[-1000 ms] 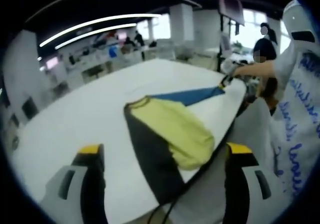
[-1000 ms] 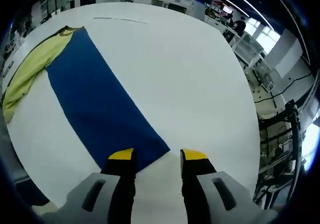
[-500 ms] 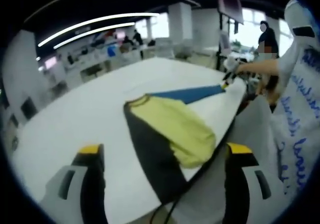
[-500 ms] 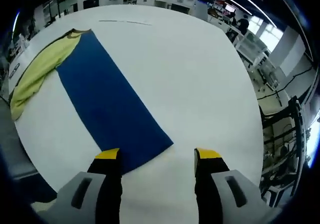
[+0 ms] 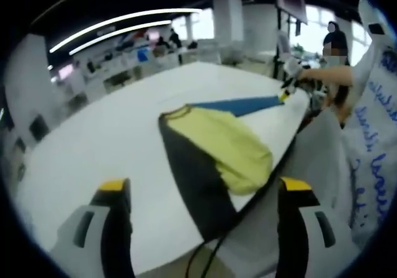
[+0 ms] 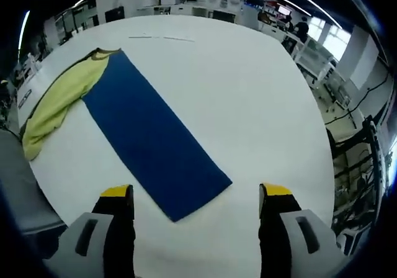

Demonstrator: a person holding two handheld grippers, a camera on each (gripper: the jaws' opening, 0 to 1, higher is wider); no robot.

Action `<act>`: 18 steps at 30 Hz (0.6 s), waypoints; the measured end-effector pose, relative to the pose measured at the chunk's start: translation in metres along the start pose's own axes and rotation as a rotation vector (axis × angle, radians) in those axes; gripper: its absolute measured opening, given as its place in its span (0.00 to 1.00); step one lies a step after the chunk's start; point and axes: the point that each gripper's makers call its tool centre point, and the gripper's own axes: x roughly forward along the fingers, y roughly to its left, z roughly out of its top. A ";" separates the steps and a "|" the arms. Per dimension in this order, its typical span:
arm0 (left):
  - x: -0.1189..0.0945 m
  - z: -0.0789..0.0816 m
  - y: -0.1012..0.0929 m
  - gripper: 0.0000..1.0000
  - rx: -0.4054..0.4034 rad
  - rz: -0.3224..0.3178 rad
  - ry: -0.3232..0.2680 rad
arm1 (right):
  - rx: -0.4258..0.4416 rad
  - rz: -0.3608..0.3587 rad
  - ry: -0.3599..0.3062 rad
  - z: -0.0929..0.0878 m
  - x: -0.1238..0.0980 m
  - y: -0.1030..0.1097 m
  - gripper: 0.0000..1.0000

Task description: Fold the garment on the visible template until the final outline fits inside the template.

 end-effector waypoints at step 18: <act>-0.003 -0.019 0.006 0.93 -0.018 -0.006 0.043 | -0.027 0.094 -0.049 0.011 -0.029 0.056 1.00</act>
